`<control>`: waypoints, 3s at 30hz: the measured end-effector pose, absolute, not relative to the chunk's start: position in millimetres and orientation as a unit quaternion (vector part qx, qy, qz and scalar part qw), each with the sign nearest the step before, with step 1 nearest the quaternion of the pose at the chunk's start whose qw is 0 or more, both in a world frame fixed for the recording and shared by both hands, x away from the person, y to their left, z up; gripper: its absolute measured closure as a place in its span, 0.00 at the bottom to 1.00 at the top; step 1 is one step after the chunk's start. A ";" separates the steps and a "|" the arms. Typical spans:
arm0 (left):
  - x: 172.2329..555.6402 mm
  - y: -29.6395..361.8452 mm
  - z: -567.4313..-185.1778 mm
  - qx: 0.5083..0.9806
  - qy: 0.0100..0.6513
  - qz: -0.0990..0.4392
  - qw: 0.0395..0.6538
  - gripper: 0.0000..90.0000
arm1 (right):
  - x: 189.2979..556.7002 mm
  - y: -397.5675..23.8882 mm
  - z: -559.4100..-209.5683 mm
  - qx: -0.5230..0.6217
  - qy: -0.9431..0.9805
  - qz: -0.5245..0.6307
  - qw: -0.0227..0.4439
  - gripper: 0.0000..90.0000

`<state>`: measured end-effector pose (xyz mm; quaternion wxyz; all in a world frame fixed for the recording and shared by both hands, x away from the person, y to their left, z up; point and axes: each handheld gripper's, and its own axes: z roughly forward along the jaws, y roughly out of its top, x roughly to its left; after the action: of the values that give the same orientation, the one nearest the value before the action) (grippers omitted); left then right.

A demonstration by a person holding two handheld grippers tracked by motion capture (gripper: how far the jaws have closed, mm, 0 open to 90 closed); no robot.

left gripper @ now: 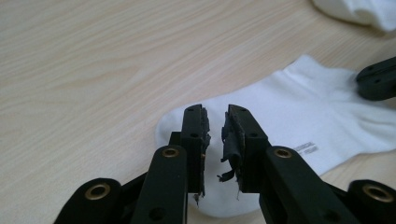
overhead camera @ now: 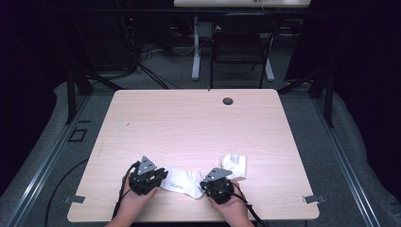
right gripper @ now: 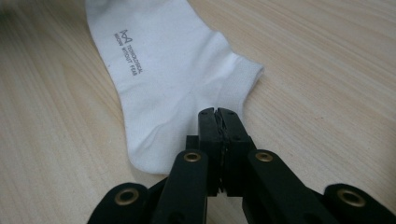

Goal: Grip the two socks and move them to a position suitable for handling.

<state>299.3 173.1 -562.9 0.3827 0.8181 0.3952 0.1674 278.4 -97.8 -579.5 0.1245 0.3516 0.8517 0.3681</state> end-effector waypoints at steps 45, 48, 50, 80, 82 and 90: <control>272.8 171.4 -562.3 0.836 0.372 0.134 0.380 0.77 | 276.0 -134.9 -550.9 0.378 0.824 0.386 0.168 0.90; 275.0 174.0 -561.4 0.834 0.374 0.135 0.382 0.77 | 280.4 -151.0 -546.3 0.402 0.808 0.388 0.184 0.90; 277.3 176.1 -561.3 0.832 0.376 0.136 0.384 0.77 | 289.8 -171.7 -545.0 0.447 0.779 0.399 0.185 0.90; 292.4 174.3 -562.9 0.828 0.371 0.150 0.393 0.80 | 362.1 -110.8 -575.6 0.424 0.822 0.356 0.135 0.93; 292.3 174.4 -563.1 0.828 0.370 0.149 0.393 0.80 | 364.8 -99.0 -575.8 0.415 0.826 0.358 0.131 0.93; 293.0 180.6 -561.7 0.825 0.375 0.148 0.397 0.78 | 349.0 -72.3 -556.4 0.380 0.831 0.380 0.141 0.80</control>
<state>293.0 180.6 -561.7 0.3967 0.8247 0.3751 0.1480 349.0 -72.3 -556.4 0.1414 0.3800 0.8314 0.3799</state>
